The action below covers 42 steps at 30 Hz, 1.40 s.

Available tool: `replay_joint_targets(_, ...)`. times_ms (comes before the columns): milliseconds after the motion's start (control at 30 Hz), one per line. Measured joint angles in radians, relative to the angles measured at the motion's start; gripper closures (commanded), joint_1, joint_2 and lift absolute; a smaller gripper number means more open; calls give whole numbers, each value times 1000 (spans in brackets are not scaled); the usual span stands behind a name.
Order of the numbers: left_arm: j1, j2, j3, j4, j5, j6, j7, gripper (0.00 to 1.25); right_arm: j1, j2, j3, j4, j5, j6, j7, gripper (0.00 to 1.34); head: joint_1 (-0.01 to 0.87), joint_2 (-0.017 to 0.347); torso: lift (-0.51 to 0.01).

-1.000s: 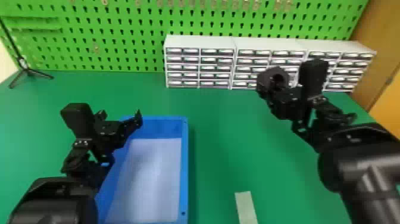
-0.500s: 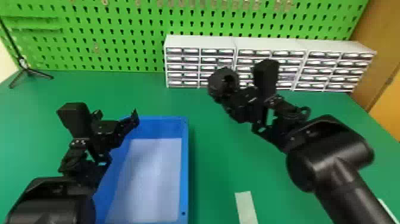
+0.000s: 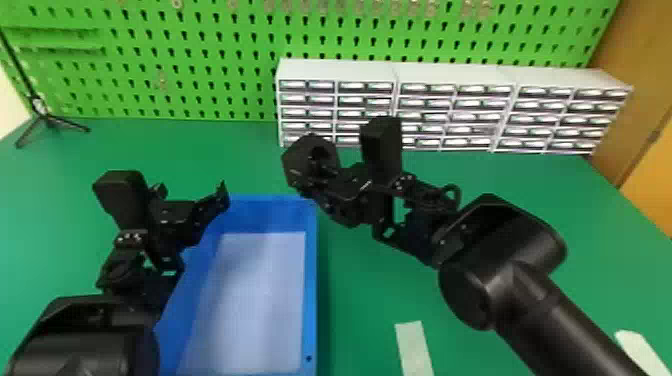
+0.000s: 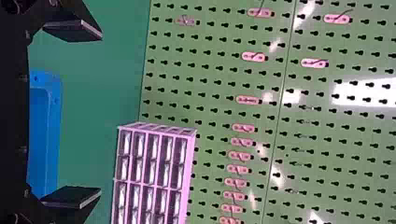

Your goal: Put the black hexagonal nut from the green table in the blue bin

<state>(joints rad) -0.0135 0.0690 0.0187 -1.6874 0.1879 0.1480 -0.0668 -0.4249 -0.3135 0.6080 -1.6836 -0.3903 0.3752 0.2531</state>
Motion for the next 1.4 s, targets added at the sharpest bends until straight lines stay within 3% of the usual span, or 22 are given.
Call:
replay_joint_targets(667,-10,0,7,0,-9,-1,11,114,-92,-2,200,49,-134,-61,2,1009,692,8,-97)
replay_joint_targets(1400,-17,0,16,6,-14,-1,21,114,-123,-1,248,66,-160,-82,3,987,692,8,-97)
